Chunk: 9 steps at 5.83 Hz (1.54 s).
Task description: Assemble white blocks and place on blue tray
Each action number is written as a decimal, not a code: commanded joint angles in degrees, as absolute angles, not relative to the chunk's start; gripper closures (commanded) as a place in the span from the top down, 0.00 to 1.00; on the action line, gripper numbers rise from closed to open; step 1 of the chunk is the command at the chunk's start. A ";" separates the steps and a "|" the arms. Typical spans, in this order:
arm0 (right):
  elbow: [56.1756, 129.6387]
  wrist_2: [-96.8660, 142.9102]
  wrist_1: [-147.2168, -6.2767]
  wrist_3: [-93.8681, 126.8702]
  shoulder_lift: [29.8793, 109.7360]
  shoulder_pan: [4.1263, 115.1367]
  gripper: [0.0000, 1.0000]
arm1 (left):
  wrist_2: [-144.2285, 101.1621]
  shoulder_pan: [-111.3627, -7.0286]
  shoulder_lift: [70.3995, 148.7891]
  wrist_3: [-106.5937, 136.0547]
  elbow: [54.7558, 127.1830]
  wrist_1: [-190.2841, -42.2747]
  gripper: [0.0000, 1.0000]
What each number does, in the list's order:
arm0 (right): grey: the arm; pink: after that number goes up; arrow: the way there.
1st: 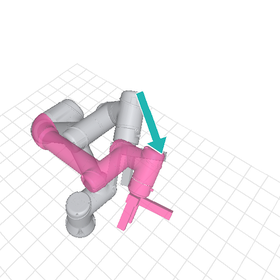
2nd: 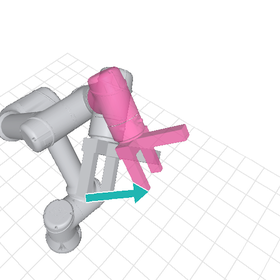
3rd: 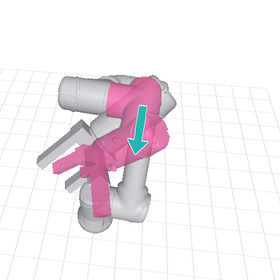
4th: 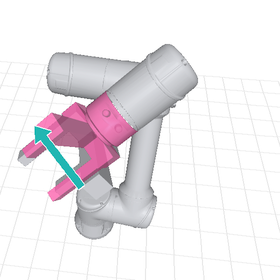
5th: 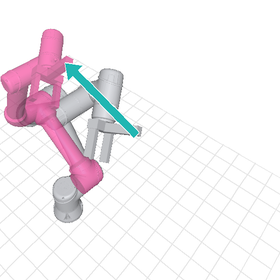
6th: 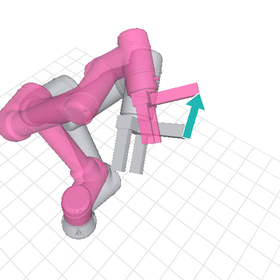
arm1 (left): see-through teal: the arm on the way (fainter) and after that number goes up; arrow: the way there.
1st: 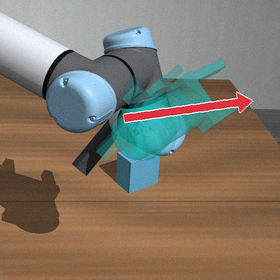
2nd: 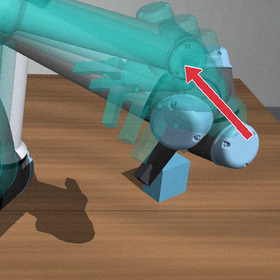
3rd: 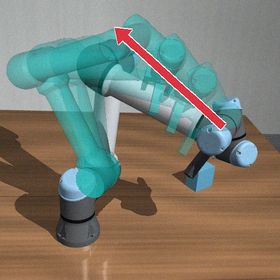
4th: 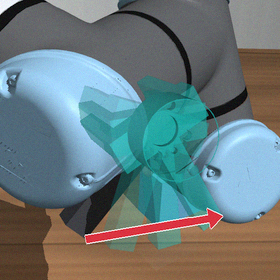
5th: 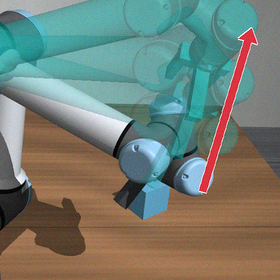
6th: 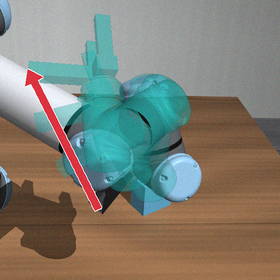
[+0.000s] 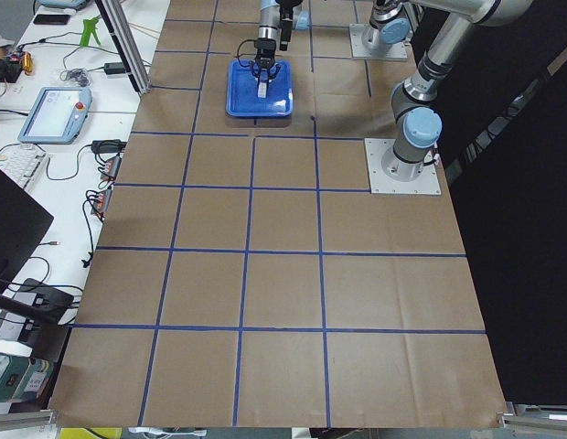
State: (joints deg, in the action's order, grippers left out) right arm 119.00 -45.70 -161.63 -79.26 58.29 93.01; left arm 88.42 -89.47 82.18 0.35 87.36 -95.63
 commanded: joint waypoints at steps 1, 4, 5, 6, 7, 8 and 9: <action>119.00 -45.62 -161.63 -79.19 58.27 93.08 0.38 | 88.42 -89.47 82.18 0.35 87.36 -95.62 1.00; 119.09 -45.61 -161.54 -79.19 58.27 93.34 0.38 | 88.42 -89.47 82.18 0.35 87.36 -95.62 0.99; 119.09 -45.62 -161.46 -79.19 58.27 93.34 0.40 | 88.42 -89.47 82.18 0.35 87.36 -95.62 1.00; 119.09 -45.62 -161.46 -79.02 58.18 93.34 0.62 | 88.42 -89.47 82.18 0.35 87.36 -95.62 1.00; 119.00 -45.53 -161.46 -79.01 58.18 93.34 0.87 | 88.42 -89.47 82.09 0.35 87.36 -95.62 0.99; 118.92 -45.61 -161.46 -79.01 58.18 93.34 0.99 | 88.42 -89.47 82.18 0.35 87.36 -95.62 1.00; 118.92 -45.62 -161.46 -79.01 58.27 93.34 0.99 | 88.42 -89.47 82.18 0.35 87.36 -95.62 1.00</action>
